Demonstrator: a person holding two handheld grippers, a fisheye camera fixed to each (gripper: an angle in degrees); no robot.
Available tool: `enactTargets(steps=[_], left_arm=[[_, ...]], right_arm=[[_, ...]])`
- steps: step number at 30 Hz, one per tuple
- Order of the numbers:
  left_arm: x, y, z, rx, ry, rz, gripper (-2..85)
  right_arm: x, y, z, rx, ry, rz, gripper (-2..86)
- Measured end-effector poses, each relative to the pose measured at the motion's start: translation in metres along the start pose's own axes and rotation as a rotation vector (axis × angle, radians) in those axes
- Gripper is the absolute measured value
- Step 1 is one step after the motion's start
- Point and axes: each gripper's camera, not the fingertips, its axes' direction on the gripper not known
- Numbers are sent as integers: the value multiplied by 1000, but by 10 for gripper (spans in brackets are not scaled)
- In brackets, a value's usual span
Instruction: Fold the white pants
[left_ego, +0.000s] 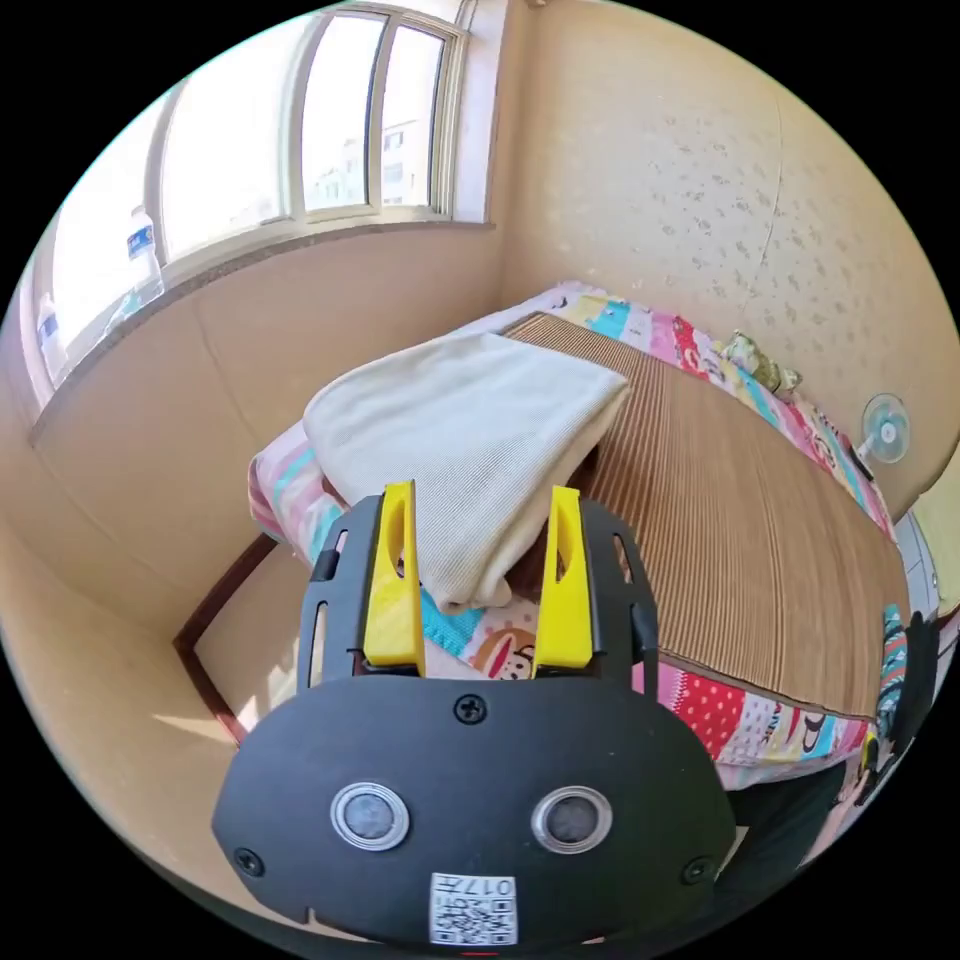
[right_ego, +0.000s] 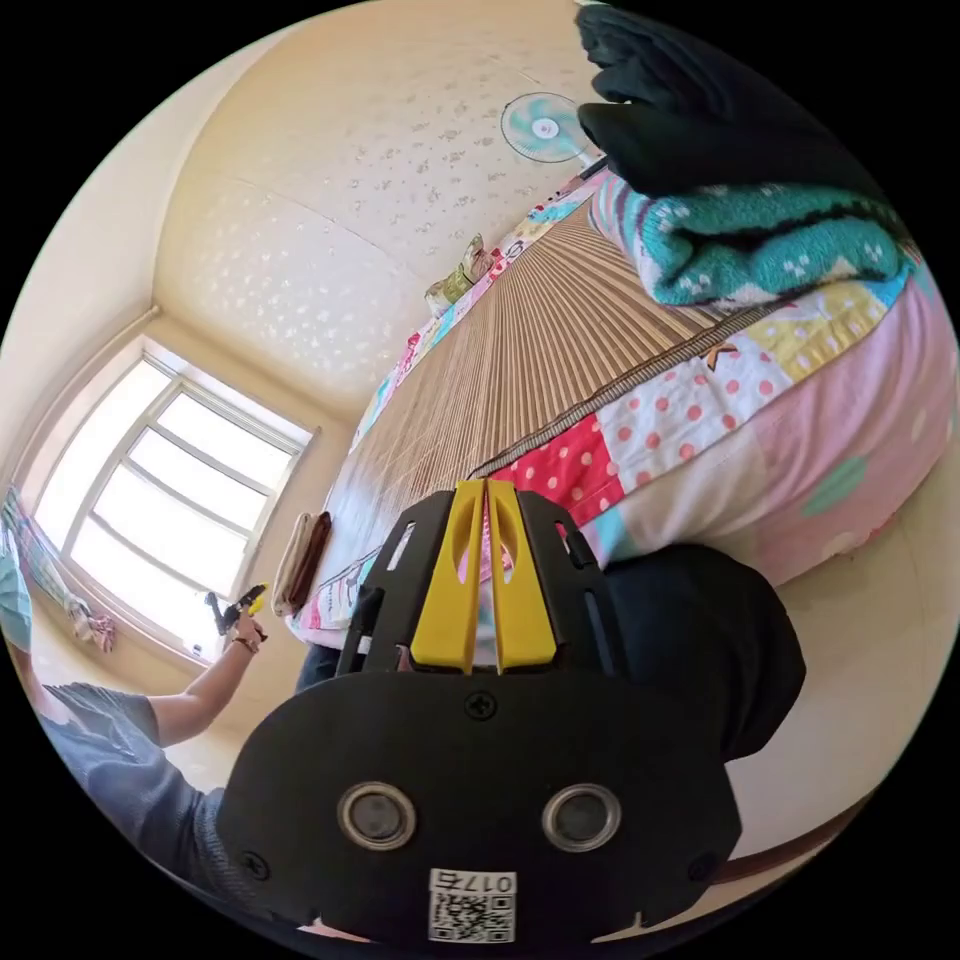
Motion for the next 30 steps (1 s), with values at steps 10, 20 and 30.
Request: enactTargets(steps=[10, 20, 30], left_arm=[[-35, -23, 39, -124, 97, -131, 151], [-66, -62, -11, -132, 586, -238, 51], [105, -142, -114, 23, 1248, 69, 42]], right_arm=[[43, -11, -17, 58, -136, 127, 5], [48, -26, -19, 22, -132, 99, 4], [58, -33, -24, -19, -150, 100, 3]])
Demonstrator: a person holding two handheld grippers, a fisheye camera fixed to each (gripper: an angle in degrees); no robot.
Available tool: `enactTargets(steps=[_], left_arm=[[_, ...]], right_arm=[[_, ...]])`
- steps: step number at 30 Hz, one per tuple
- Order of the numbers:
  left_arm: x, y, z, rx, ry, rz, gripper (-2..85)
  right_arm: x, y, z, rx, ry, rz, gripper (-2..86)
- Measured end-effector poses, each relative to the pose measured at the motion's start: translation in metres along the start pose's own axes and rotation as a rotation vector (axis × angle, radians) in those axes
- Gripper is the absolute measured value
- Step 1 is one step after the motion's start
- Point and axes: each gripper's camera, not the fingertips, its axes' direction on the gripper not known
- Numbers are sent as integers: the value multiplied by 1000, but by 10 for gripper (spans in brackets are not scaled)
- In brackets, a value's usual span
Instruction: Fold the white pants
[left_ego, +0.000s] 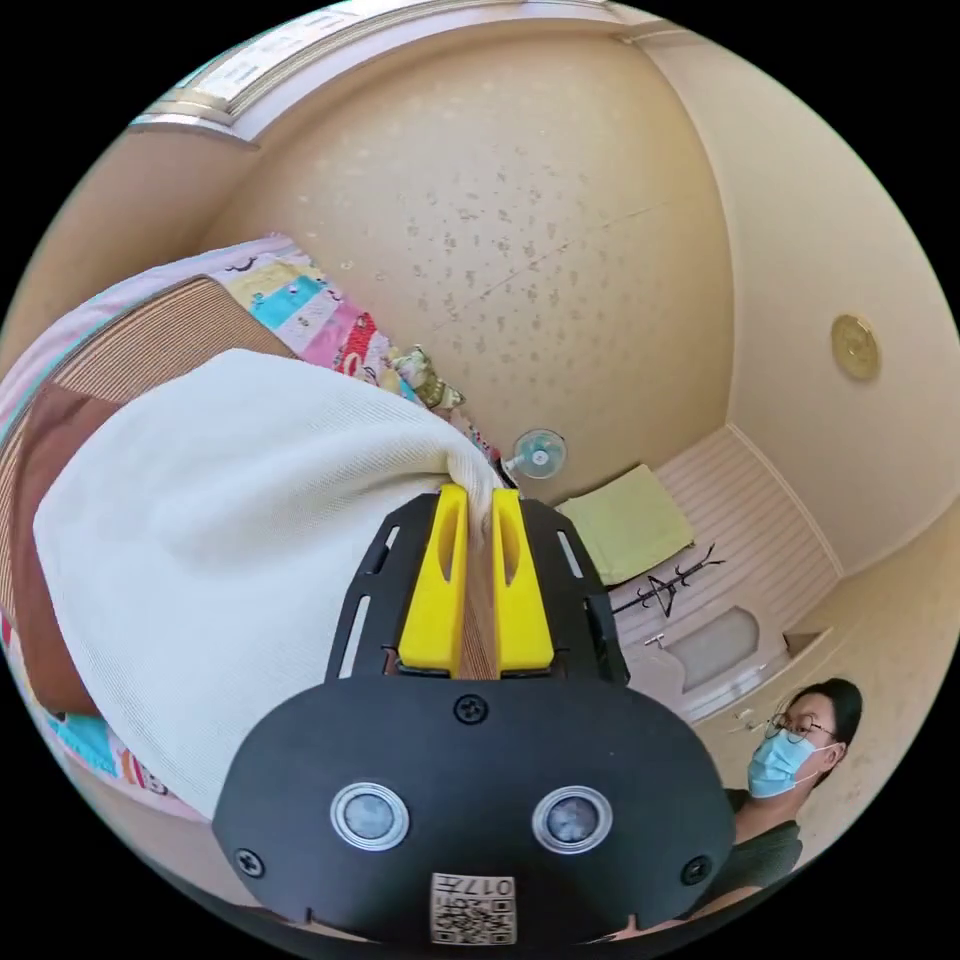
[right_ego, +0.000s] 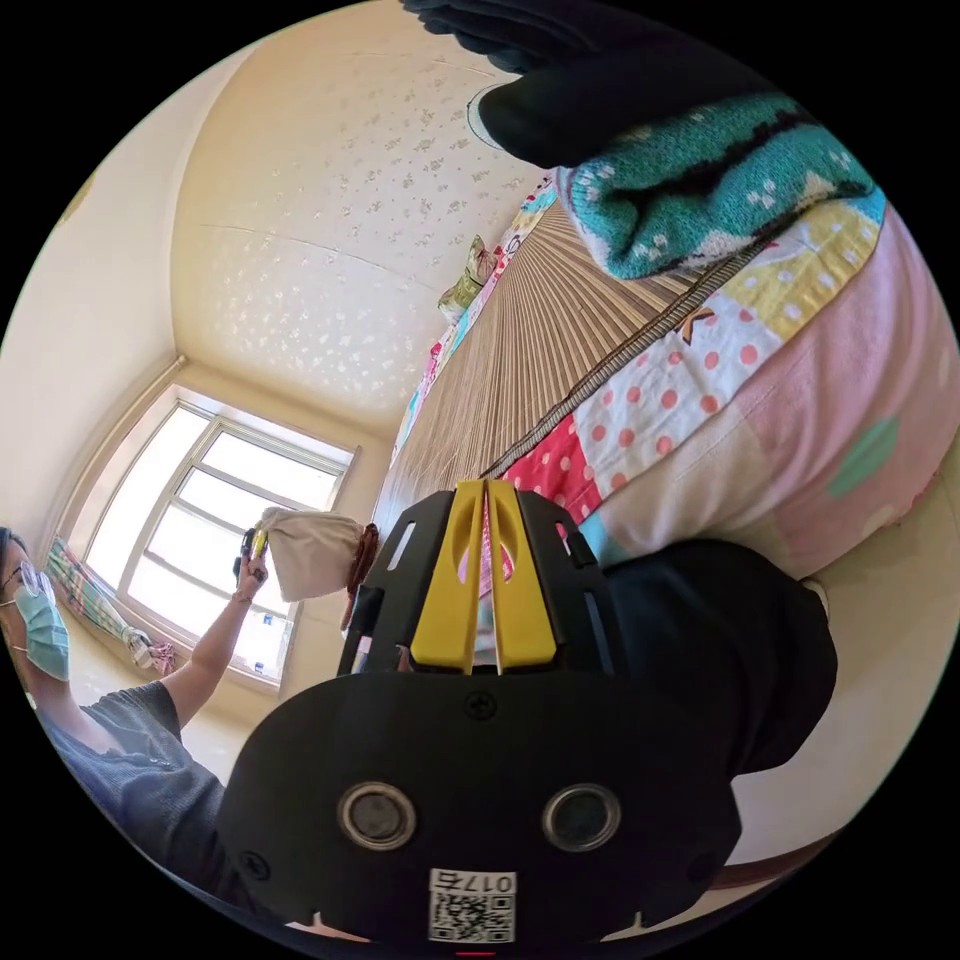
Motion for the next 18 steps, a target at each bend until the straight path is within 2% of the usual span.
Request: enactTargets(steps=[5, 7, 10, 12, 14, 16, 18], left_arm=[[84, 12, 103, -142, 324, 188, 41], [107, 34, 143, -243, 353, 238, 44], [105, 92, 222, -525, 216, 226, 49], [74, 171, 288, -819, 29, 223, 50], [47, 244, 327, -1014, -105, 249, 48], [27, 305, 338, -1034, -133, 246, 46], [9, 347, 321, -879, -115, 203, 45]], right_arm=[[1, 5, -9, 36, -28, -8, 4], [3, 6, -12, 47, -30, 0, 4], [5, 7, -16, 56, -40, 9, 5], [7, 8, -19, 58, -51, 14, 5], [9, 9, -22, 66, -64, 16, 5], [9, 9, -22, 68, -69, 14, 4], [8, 9, -21, 66, -66, 6, 4]])
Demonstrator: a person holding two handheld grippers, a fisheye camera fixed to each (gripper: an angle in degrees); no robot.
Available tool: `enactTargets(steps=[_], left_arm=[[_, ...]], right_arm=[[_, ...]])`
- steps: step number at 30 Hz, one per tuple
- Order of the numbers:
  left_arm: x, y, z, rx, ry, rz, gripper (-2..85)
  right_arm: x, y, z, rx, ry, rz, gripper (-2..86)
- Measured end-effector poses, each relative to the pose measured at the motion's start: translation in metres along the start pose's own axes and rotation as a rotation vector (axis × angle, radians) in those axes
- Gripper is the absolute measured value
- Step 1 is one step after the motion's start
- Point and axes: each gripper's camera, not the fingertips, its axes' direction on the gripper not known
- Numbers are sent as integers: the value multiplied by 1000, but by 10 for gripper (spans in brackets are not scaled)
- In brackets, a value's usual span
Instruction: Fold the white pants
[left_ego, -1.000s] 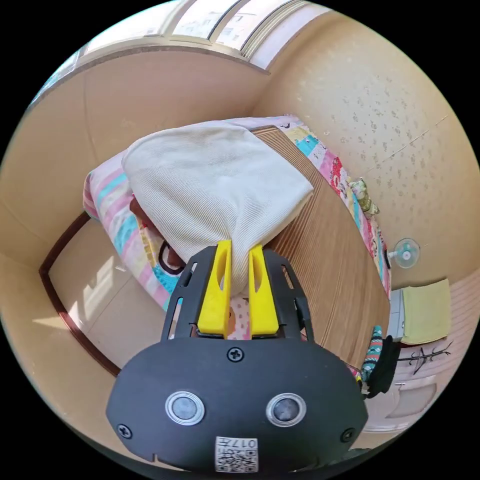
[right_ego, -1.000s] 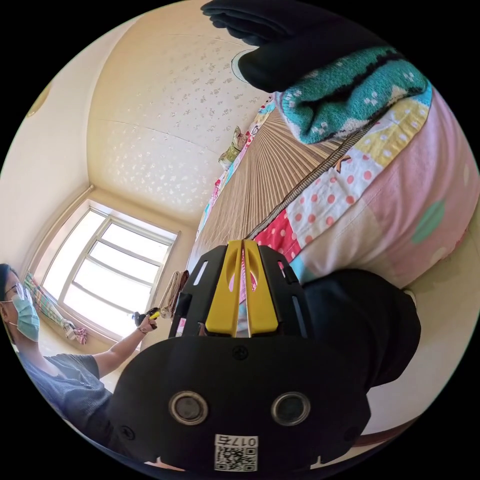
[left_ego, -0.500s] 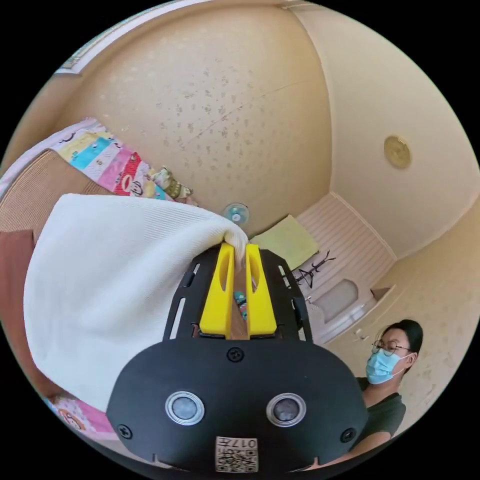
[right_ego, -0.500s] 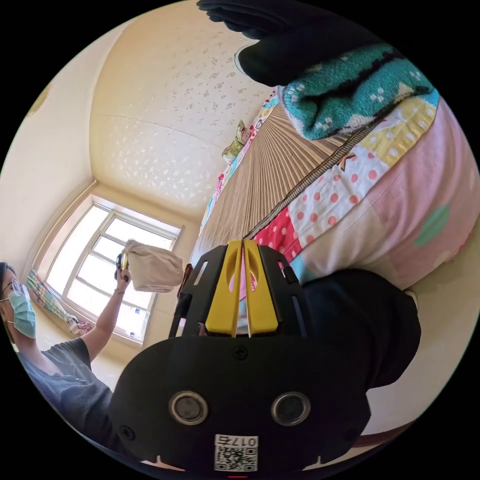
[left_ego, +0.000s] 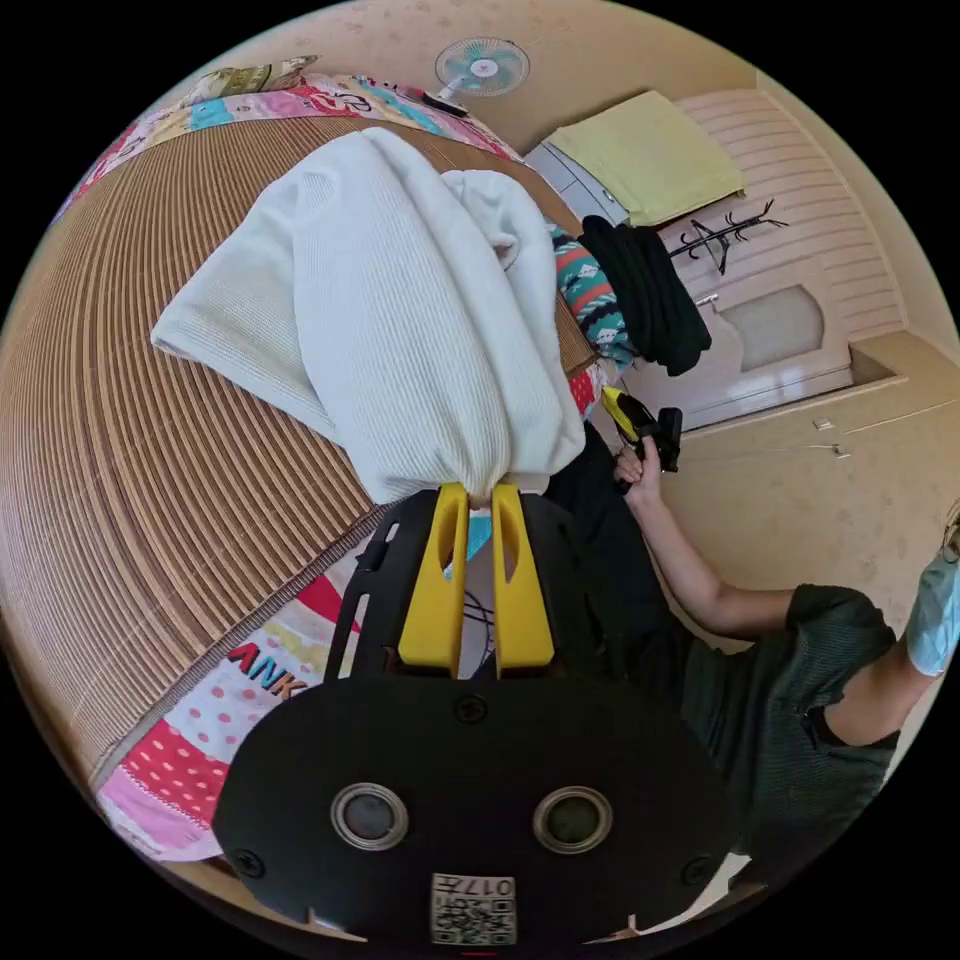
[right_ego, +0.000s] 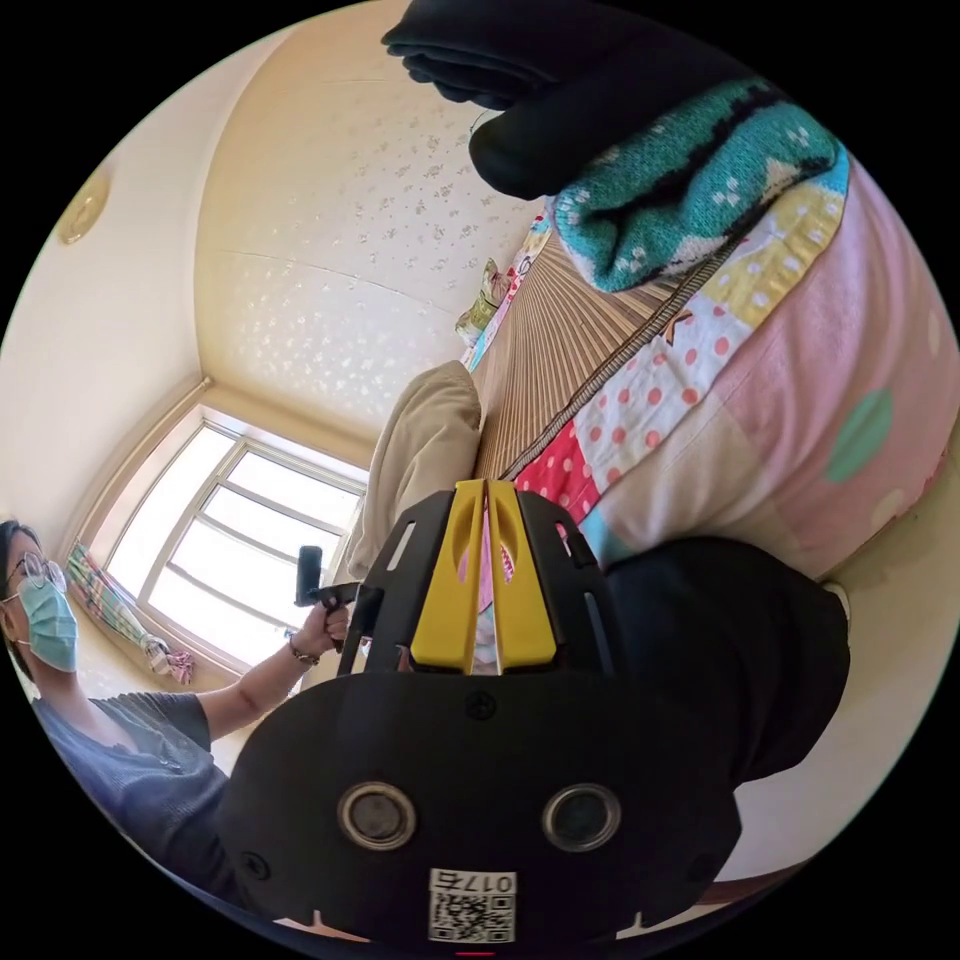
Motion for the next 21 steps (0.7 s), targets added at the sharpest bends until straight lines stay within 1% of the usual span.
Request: enactTargets(steps=[1, 3, 6, 9, 13, 16, 18, 19, 21], left_arm=[[-3, 10, 0, 50, 16, -18, 45], [-13, 55, 0, 231, 88, -98, 43], [-7, 107, 10, 374, 105, -157, 42], [7, 149, 32, 443, 99, -200, 43], [20, 183, 50, 483, 83, -269, 51], [24, 190, 45, 441, 28, -283, 64], [30, 188, 28, 426, -23, -246, 69], [34, 188, 22, 441, -46, -233, 70], [60, 188, 0, 533, -158, -184, 70]], right_arm=[[-2, 0, 1, -4, 9, -9, 4], [-6, -1, 4, -13, 30, -27, 4], [-13, -2, 11, -38, 76, -61, 4], [-21, -2, 20, -66, 111, -90, 4], [-27, -2, 28, -90, 143, -115, 4], [-27, -1, 29, -92, 144, -112, 4], [-26, -1, 28, -89, 138, -111, 4], [-26, -1, 27, -87, 131, -112, 4], [-25, -1, 27, -84, 122, -111, 4]])
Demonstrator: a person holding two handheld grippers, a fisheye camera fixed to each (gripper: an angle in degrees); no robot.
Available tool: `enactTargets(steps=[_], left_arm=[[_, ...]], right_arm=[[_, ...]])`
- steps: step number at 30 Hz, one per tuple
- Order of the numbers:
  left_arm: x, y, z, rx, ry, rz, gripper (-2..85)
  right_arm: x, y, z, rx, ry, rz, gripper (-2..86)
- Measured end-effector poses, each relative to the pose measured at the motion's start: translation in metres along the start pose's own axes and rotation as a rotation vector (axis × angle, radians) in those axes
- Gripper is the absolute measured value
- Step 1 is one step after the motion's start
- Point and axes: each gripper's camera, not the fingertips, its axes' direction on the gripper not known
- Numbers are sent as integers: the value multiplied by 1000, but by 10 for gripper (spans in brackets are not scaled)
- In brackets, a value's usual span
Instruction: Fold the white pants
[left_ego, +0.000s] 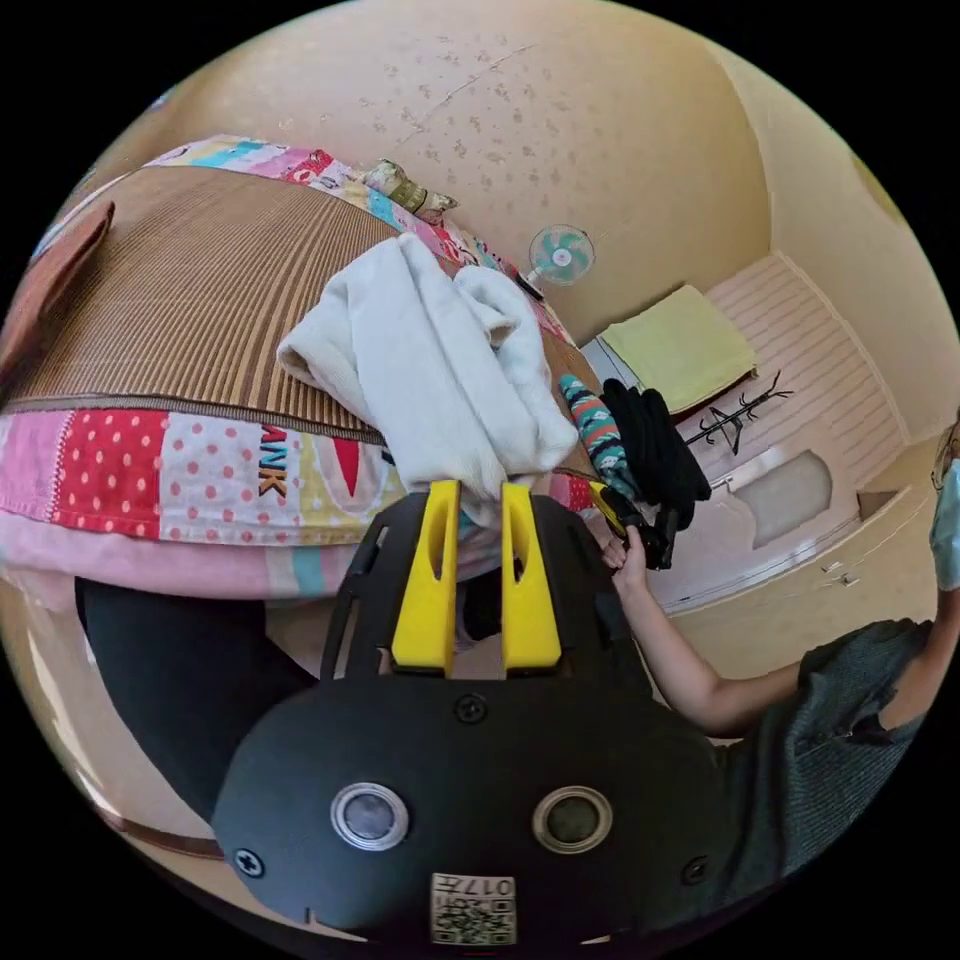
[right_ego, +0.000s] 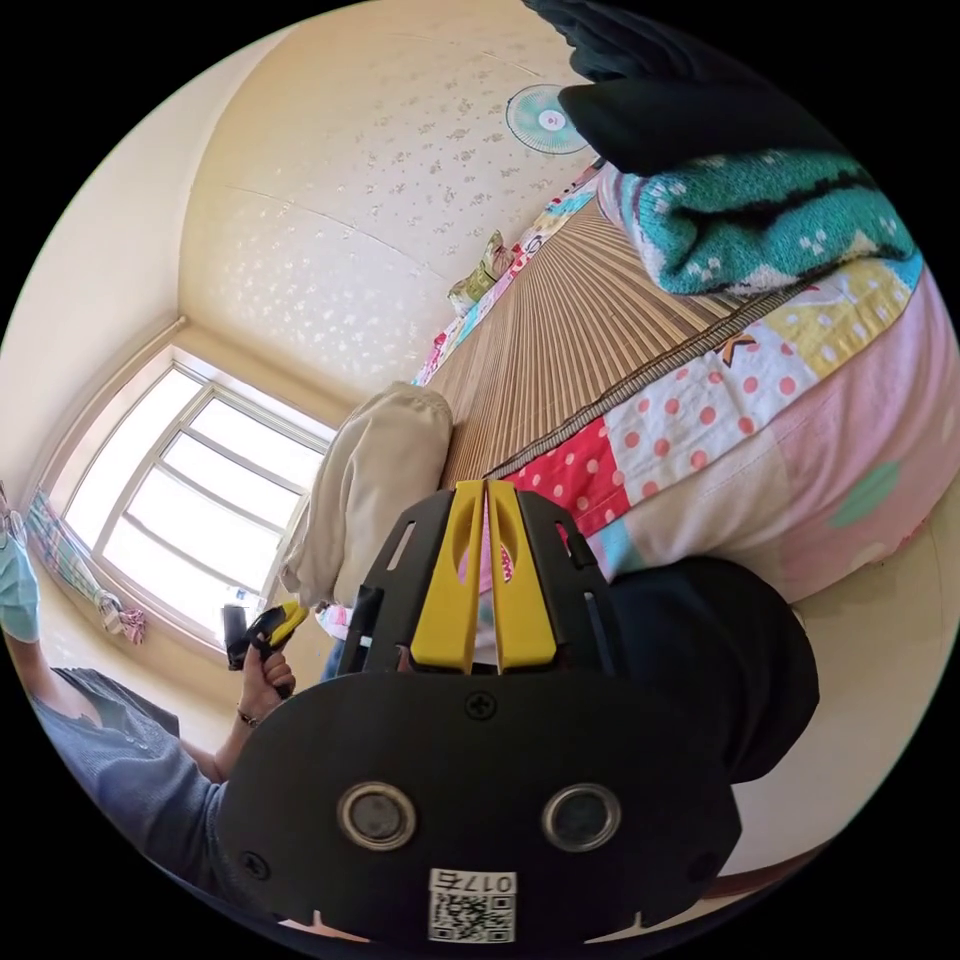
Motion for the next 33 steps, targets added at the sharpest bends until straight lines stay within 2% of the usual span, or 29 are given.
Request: enactTargets(steps=[2, 7, 13, 16, 18, 20, 23, 25, 28, 30, 32, 33], left_arm=[[23, -9, -7, 58, -27, 55, 75], [81, -47, 19, 46, -21, 160, 123], [147, -46, 33, 240, -1, 280, 106], [180, -64, 72, 84, 13, 388, 108], [201, -86, 113, -100, -11, 435, 131], [213, -97, 127, -114, -41, 452, 143], [229, -114, 131, 22, -104, 483, 138], [231, -133, 148, 19, -134, 475, 135], [222, -169, 220, -291, -196, 463, 134], [201, -163, 287, -577, -332, 508, 108], [181, -137, 315, -656, -430, 526, 85], [175, -120, 306, -541, -441, 542, 73]], right_arm=[[1, 0, 0, 1, -6, 2, 4], [-1, -2, 3, -10, 7, -3, 5], [3, 0, -2, 7, -14, 7, 5], [5, -1, -5, 20, -32, 5, 5], [5, -2, -5, 22, -32, 2, 4], [6, -3, -4, 14, -30, 4, 4], [5, -4, -3, 11, -28, 1, 4], [6, -4, -5, 17, -31, 0, 4], [8, -4, -7, 28, -38, 10, 4], [10, -4, -8, 32, -39, 14, 4], [11, -4, -10, 36, -43, 21, 4], [12, -4, -10, 38, -46, 24, 4]])
